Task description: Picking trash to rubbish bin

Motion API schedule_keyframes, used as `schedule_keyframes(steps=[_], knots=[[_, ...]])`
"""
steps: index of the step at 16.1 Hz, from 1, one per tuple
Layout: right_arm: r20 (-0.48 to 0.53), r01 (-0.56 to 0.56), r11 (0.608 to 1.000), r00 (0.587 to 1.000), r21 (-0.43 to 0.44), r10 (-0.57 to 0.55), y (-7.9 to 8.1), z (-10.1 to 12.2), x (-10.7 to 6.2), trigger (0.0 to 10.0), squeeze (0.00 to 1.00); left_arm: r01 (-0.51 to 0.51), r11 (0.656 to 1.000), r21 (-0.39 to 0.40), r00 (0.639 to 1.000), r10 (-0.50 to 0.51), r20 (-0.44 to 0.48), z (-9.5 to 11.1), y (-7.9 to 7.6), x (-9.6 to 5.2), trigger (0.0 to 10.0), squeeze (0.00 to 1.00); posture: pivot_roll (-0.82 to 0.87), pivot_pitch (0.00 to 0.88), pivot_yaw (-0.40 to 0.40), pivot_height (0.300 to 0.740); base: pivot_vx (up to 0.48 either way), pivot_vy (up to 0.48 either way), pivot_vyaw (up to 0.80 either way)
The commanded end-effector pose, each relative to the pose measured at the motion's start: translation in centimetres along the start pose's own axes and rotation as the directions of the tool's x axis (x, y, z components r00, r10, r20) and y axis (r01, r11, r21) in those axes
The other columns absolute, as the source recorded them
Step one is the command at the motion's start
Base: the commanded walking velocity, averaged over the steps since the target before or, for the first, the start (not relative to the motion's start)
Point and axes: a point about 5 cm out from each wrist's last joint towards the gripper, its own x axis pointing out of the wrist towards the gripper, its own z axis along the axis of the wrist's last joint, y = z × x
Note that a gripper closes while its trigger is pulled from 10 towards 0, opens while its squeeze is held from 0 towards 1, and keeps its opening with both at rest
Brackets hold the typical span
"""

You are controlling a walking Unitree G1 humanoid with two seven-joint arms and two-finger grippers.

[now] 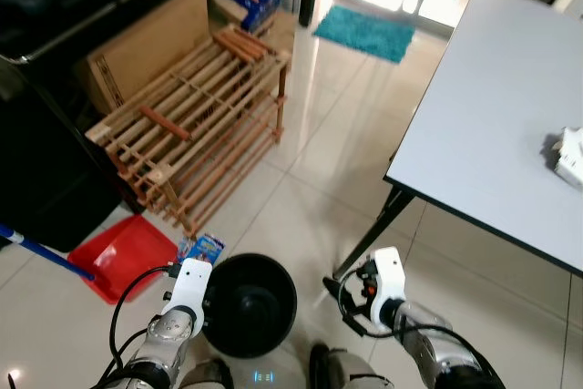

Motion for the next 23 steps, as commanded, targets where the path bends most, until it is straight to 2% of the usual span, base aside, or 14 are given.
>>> schedule_keyframes(steps=[1,2,5,7,8,11,14,17,21,23], knots=[[-0.018,0.047,0.999,0.999,0.006,-0.047,-0.7,-0.8,-0.4,10.0,0.00,-0.018,1.000,-0.012,1.000,0.018,0.005,-0.1,0.2,0.0,10.0,0.00,-0.09,0.099,-0.054,0.740,0.000,0.000,0.00],[0.001,0.146,0.989,0.989,-0.035,-0.146,-1.5,-0.3,-0.3,10.0,0.00,-0.041,0.999,-0.029,0.999,0.041,0.024,0.3,0.4,0.0,10.0,0.00,-0.10,0.085,-0.049,0.740,0.000,0.000,0.00],[0.073,0.286,0.958,0.956,-0.018,-0.284,-2.9,0.8,-0.6,10.0,0.00,-0.057,0.997,-0.043,0.998,0.058,0.035,0.3,0.4,0.0,10.0,0.00,-0.10,0.062,-0.049,0.740,0.000,0.000,0.00],[0.088,0.340,0.940,0.938,-0.035,-0.336,-3.4,1.1,-0.8,10.0,0.00,-0.064,0.997,-0.047,0.997,0.066,0.041,0.5,0.5,0.0,10.0,0.00,-0.09,0.054,-0.051,0.740,0.000,0.000,0.00],[0.138,0.411,0.911,0.904,-0.026,-0.404,-4.1,1.8,-1.0,10.0,0.00,-0.082,0.995,-0.052,0.994,0.085,0.061,0.9,0.7,0.0,10.0,0.00,-0.08,0.053,-0.045,0.740,0.000,0.000,0.00],[0.138,0.411,0.911,0.904,-0.026,-0.404,-4.1,1.8,-1.0,10.0,0.00,-0.082,0.995,-0.052,0.994,0.085,0.061,0.9,0.7,0.0,10.0,0.00,-0.08,0.053,-0.045,0.740,0.000,0.000,0.00],[0.195,0.481,0.877,0.861,-0.007,-0.470,-4.7,2.2,-1.5,10.0,0.00,-0.132,0.988,-0.082,0.982,0.141,0.122,1.5,1.5,-0.2,10.0,0.00,-0.04,0.019,-0.059,0.740,0.000,0.000,0.00],[0.194,0.512,0.859,0.843,-0.006,-0.501,-4.8,1.4,-1.8,10.0,0.00,-0.147,0.986,-0.083,0.979,0.156,0.129,1.3,1.4,-0.3,10.0,0.00,-0.03,0.008,-0.065,0.740,0.000,0.000,0.00],[0.153,0.508,0.861,0.852,-0.004,-0.501,-4.5,0.1,-1.9,10.0,0.00,-0.150,0.986,-0.076,0.977,0.159,0.140,1.5,1.1,-0.3,10.0,0.00,-0.03,0.011,-0.071,0.740,0.000,0.000,0.00],[0.127,0.508,0.861,0.855,-0.007,-0.503,-4.6,-0.4,-2.0,10.0,0.00,-0.152,0.986,-0.071,0.977,0.161,0.143,1.8,1.0,-0.2,10.0,0.00,-0.03,0.048,-0.071,0.740,0.000,0.000,0.00]])
